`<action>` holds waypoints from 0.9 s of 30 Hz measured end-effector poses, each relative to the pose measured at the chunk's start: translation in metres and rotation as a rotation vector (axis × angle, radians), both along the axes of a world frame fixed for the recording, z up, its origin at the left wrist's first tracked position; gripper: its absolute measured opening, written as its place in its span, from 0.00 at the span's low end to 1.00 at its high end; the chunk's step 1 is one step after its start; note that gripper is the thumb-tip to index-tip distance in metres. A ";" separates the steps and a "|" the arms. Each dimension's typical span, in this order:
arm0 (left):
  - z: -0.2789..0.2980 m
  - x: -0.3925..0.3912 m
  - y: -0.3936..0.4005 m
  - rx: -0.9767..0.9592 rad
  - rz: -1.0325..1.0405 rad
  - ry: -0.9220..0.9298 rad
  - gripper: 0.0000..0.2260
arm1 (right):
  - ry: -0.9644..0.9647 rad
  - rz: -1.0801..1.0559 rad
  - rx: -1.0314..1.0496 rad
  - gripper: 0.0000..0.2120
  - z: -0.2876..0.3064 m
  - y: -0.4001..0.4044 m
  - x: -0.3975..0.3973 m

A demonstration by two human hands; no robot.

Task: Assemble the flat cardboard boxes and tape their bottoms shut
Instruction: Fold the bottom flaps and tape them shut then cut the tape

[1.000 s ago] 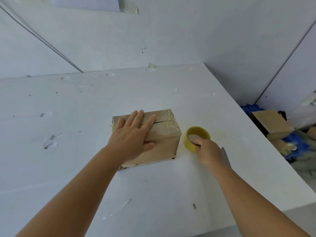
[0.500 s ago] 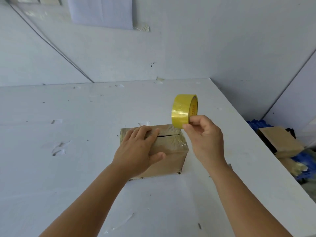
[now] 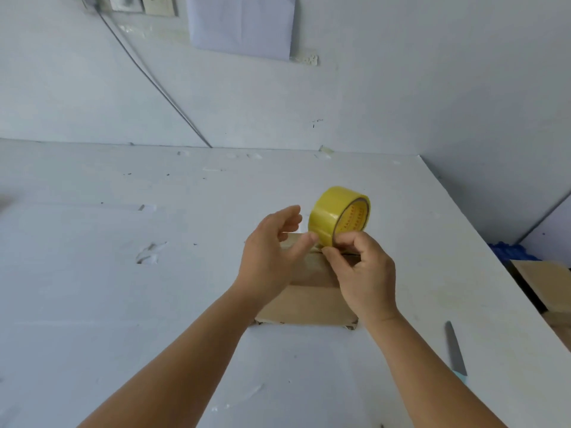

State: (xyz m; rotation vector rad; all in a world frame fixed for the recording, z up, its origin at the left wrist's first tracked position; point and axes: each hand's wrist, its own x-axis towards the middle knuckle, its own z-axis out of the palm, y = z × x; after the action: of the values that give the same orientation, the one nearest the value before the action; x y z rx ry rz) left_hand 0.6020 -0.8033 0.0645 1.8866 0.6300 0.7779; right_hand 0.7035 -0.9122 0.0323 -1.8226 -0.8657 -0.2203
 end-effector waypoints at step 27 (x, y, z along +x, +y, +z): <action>0.007 -0.003 0.014 -0.574 -0.053 -0.154 0.08 | 0.203 -0.027 -0.008 0.32 0.001 0.005 0.007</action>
State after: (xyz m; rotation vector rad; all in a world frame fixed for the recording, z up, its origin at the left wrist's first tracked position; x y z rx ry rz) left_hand 0.5990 -0.7891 0.0712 1.3014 0.6233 0.6179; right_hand 0.7101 -0.9073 0.0337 -1.8295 -0.7007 -0.0474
